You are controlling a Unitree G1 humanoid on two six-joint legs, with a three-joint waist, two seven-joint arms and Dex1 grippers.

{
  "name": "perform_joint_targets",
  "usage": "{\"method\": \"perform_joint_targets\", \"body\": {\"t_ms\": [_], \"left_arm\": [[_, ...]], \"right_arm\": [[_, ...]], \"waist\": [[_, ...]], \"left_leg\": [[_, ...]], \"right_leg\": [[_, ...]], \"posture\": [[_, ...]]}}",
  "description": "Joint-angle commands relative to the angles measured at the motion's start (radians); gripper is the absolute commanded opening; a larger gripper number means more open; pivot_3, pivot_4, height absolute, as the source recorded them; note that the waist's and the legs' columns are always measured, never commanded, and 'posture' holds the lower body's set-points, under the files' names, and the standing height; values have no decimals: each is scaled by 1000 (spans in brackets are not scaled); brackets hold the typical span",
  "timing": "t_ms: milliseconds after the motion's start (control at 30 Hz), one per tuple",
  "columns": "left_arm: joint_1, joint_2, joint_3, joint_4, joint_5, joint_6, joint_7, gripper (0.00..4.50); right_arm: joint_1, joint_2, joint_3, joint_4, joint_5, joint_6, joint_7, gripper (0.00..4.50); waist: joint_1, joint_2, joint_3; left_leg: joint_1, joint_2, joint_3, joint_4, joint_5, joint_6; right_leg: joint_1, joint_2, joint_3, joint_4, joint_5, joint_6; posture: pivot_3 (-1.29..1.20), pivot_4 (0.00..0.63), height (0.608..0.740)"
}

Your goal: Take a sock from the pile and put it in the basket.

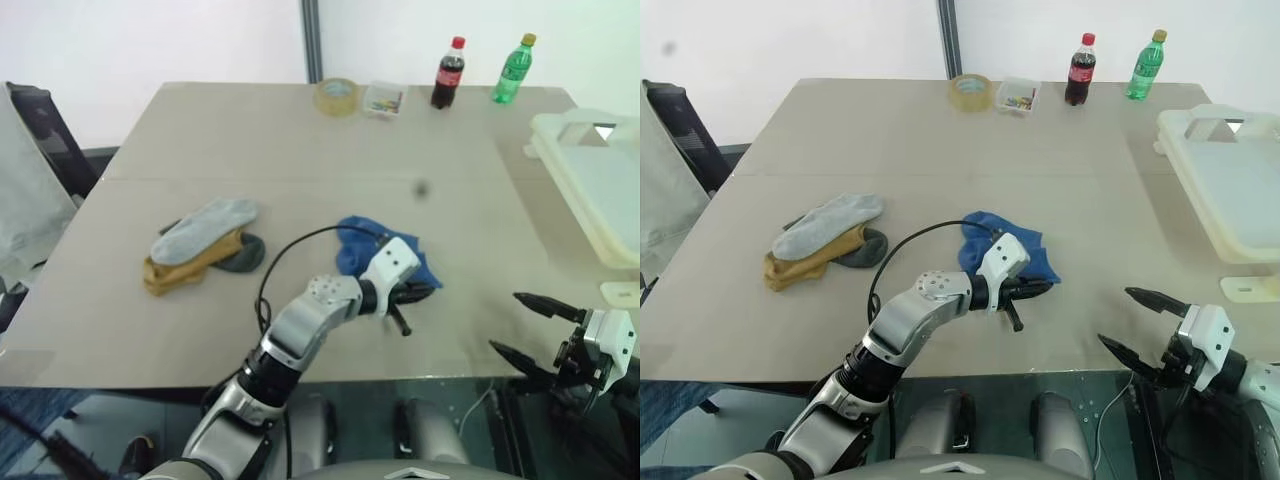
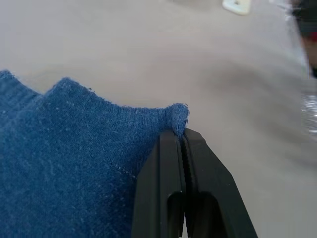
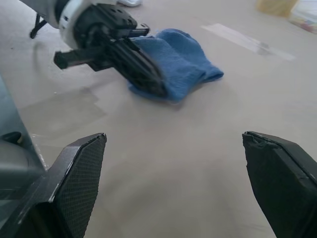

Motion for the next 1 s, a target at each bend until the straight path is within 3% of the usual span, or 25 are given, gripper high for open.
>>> {"method": "perform_joint_targets", "body": {"t_ms": [33,100,133,300,400,533,733,933,1000], "left_arm": [[2,-26,19,-45,-21,-12,16,1824],[7,-39,50,-53,-38,-8,27,2840],[8,-36,68,-66,-61,3,12,3130],[-7,22,199,-124,-192,64,-67,3130],[-69,102,332,-19,-210,64,-66,3130],[-124,208,363,149,-169,10,-95,3130],[-168,268,344,325,-100,-99,-131,3130],[-106,283,327,243,-117,-73,-173,3217],[-72,300,322,189,-132,-38,-187,3217]], "right_arm": [[-26,-9,-12,-18,21,44,-36,4500],[-44,-7,1,-38,27,92,-67,4500],[-52,-7,9,-51,31,123,-85,4500],[-116,-18,92,-150,61,385,-232,4500],[-222,19,184,-205,101,609,-377,4500],[-347,73,230,-237,224,904,-528,4500],[-410,207,231,-270,387,1103,-690,4500],[-410,203,215,-289,405,1145,-738,1824],[-416,192,221,-289,394,1151,-745,1134]], "waist": [[0,0,0],[0,0,0],[1,0,0],[-1,0,0],[-5,0,0],[-1,1,0],[4,-2,1],[-3,-2,1],[-6,-2,1]], "left_leg": [[0,0,0,0,0,0],[0,0,0,0,0,0],[0,0,0,0,0,0],[0,0,0,0,0,0],[0,1,0,0,0,0],[0,0,-1,1,0,0],[-4,-1,-1,1,0,1],[-3,0,0,1,-1,1],[-2,0,0,0,-1,1]], "right_leg": [[0,0,0,0,0,0],[0,0,0,0,0,0],[0,0,0,0,0,0],[0,0,0,0,0,-1],[0,0,0,1,0,-1],[-1,1,-1,2,0,-1],[-1,0,-1,-1,0,1],[-1,-1,-1,0,0,0],[-1,0,-1,0,0,0]], "posture": [[0,150,740],[0,150,740],[0,150,740],[0,150,740],[0,150,740],[0,150,740],[0,150,740],[0,150,740],[0,150,740]]}}
